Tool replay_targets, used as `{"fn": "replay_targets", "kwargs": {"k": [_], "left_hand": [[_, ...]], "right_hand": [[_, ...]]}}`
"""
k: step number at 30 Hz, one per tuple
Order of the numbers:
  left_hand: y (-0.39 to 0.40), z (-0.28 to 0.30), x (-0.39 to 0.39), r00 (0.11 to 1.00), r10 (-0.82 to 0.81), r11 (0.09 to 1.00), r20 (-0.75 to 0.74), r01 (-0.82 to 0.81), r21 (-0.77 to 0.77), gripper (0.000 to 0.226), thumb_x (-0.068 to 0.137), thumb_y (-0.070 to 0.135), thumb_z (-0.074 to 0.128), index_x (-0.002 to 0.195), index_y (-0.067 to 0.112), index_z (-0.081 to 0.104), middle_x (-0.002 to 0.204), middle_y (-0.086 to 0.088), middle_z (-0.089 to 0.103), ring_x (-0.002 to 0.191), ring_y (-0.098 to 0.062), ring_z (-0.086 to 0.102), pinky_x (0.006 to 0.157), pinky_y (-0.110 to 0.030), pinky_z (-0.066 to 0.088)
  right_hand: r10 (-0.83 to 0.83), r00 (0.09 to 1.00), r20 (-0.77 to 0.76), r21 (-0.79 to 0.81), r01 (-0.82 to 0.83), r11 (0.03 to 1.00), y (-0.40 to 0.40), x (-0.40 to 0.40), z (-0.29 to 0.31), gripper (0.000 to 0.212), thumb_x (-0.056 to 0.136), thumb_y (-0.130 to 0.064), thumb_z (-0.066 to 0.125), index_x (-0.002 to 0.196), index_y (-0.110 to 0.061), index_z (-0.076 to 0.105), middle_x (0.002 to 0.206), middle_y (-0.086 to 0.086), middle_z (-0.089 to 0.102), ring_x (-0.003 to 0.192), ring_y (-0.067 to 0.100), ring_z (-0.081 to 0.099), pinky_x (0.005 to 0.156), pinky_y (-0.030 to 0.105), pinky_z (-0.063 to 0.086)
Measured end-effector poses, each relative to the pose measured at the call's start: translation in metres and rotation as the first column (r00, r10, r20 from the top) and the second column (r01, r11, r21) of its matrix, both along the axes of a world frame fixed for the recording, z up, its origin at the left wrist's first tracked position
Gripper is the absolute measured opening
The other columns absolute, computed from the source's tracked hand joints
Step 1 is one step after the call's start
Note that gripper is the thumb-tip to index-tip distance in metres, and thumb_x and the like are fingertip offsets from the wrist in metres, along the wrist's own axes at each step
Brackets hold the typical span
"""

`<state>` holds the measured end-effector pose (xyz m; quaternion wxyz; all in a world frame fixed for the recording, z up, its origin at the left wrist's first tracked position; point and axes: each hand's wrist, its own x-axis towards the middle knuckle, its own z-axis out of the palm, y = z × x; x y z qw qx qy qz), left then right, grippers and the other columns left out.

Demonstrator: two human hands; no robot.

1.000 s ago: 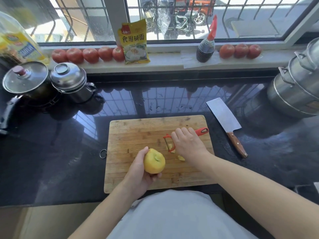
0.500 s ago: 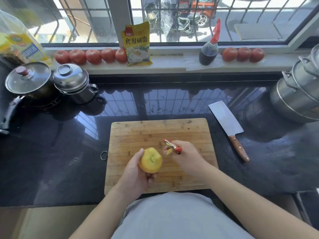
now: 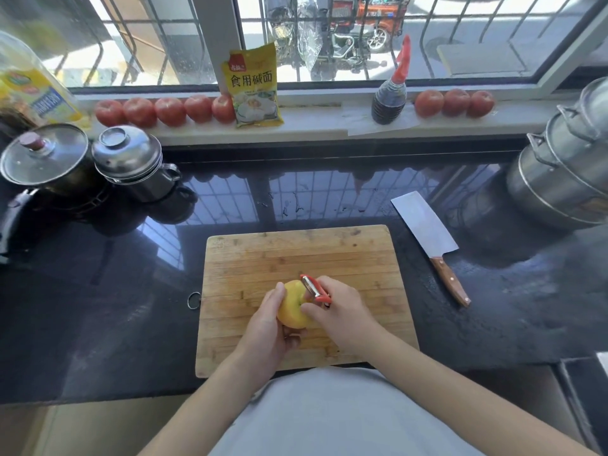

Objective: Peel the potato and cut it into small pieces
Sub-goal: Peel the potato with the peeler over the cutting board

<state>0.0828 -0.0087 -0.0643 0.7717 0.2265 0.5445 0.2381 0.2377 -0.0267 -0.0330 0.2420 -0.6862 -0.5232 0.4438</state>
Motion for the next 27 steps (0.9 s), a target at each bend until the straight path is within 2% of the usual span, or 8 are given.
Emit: {"fn": "replay_targets", "kwargs": {"k": [4,7,11,13,18,22,25,27], "left_hand": [[-0.004,0.008,0.004,0.997,-0.023,0.996,-0.075,0.029,0.087,0.04,0.108,0.053,0.042,0.128,0.023,0.06,0.09,-0.004,0.065,0.067,-0.018,0.057,0.06,-0.031,0.038],[-0.004,0.011,0.005,0.987,-0.044,0.987,-0.154,0.067,0.147,0.034,0.109,0.05,0.041,0.124,0.025,0.06,0.092,-0.004,0.067,0.069,-0.02,0.06,0.062,-0.032,0.042],[-0.006,0.014,0.006,0.97,-0.061,0.97,-0.234,0.113,0.214,0.031,0.11,0.051,0.039,0.122,0.029,0.058,0.101,-0.003,0.069,0.079,-0.022,0.063,0.07,-0.036,0.046],[-0.008,0.016,0.007,0.965,-0.065,0.963,-0.255,0.127,0.237,0.028,0.111,0.05,0.037,0.12,0.032,0.057,0.103,-0.002,0.068,0.081,-0.022,0.062,0.072,-0.037,0.046],[-0.009,0.016,0.009,0.961,-0.065,0.956,-0.269,0.137,0.259,0.023,0.111,0.047,0.037,0.118,0.034,0.054,0.104,-0.001,0.066,0.083,-0.021,0.061,0.072,-0.035,0.048],[-0.009,0.015,0.011,0.967,-0.052,0.967,-0.25,0.111,0.231,0.023,0.112,0.045,0.036,0.119,0.031,0.053,0.108,-0.007,0.066,0.084,-0.023,0.061,0.068,-0.034,0.05],[-0.009,0.014,0.011,0.973,-0.027,0.977,-0.228,0.075,0.202,0.022,0.112,0.044,0.037,0.118,0.03,0.054,0.106,-0.009,0.065,0.081,-0.024,0.062,0.064,-0.034,0.05],[-0.009,0.013,0.009,0.978,-0.016,0.983,-0.207,0.053,0.173,0.026,0.112,0.045,0.038,0.122,0.029,0.056,0.105,-0.01,0.065,0.08,-0.025,0.062,0.064,-0.034,0.049]], "right_hand": [[-0.039,0.999,-0.007,-0.026,0.039,0.999,0.0,0.002,0.0,0.01,0.086,-0.019,0.071,0.09,-0.017,0.062,0.085,-0.001,0.065,0.083,0.018,0.06,0.074,0.036,0.05],[-0.069,0.998,0.013,-0.052,0.07,0.996,0.0,0.002,-0.005,0.012,0.087,-0.021,0.073,0.092,-0.019,0.062,0.086,-0.002,0.065,0.082,0.016,0.06,0.07,0.031,0.05],[-0.105,0.994,0.019,-0.07,0.106,0.992,0.0,0.003,-0.011,0.015,0.083,-0.023,0.075,0.088,-0.024,0.061,0.081,-0.005,0.066,0.07,0.006,0.055,0.063,0.021,0.046],[-0.092,0.995,0.022,-0.081,0.094,0.992,0.0,0.003,-0.012,0.014,0.083,-0.023,0.075,0.085,-0.025,0.061,0.078,-0.006,0.065,0.069,0.006,0.055,0.064,0.022,0.046],[-0.062,0.996,0.07,-0.077,0.067,0.995,0.0,0.002,-0.012,0.009,0.084,-0.024,0.071,0.081,-0.021,0.063,0.073,-0.007,0.062,0.068,0.008,0.053,0.063,0.023,0.044],[0.06,0.988,0.144,-0.06,-0.052,0.997,0.001,0.0,-0.005,0.019,0.089,-0.024,0.06,0.071,-0.02,0.054,0.069,-0.007,0.055,0.064,0.009,0.047,0.054,0.021,0.035],[0.05,0.981,0.186,-0.025,-0.046,0.999,0.001,0.001,-0.006,0.021,0.089,-0.025,0.061,0.07,-0.023,0.05,0.07,-0.007,0.055,0.065,0.007,0.047,0.054,0.02,0.033],[0.079,0.984,0.16,-0.003,-0.079,0.997,0.002,0.003,-0.005,0.022,0.089,-0.023,0.062,0.07,-0.022,0.05,0.069,-0.007,0.055,0.064,0.008,0.046,0.055,0.021,0.034]]}}
